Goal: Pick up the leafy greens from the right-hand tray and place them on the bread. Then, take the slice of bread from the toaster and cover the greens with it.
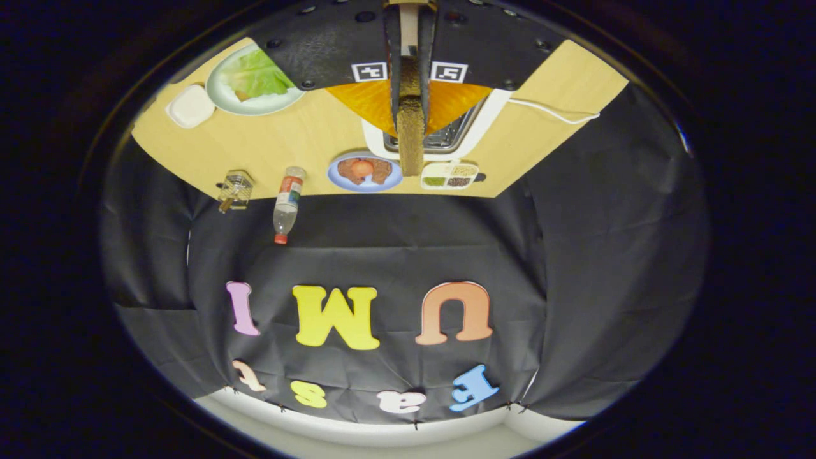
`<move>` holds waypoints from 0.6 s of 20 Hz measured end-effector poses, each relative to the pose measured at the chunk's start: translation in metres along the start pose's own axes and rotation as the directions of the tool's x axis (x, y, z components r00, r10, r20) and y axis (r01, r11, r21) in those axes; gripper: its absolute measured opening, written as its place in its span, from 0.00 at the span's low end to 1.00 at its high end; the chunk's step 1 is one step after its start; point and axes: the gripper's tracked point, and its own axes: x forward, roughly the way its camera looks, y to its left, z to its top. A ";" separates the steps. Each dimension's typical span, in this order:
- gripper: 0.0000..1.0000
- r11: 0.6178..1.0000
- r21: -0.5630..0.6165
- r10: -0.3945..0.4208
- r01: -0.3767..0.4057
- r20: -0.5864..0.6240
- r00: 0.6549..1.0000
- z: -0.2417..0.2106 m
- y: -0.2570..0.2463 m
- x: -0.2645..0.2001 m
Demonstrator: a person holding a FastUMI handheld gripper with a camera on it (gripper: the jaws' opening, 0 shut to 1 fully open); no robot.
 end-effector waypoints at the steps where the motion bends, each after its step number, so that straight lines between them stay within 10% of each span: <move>1: 0.10 1.000 0.004 0.013 -0.013 0.026 1.000 0.011 0.002 -0.005; 12: 0.10 0.993 0.083 0.068 -0.089 0.225 0.972 0.087 -0.039 -0.087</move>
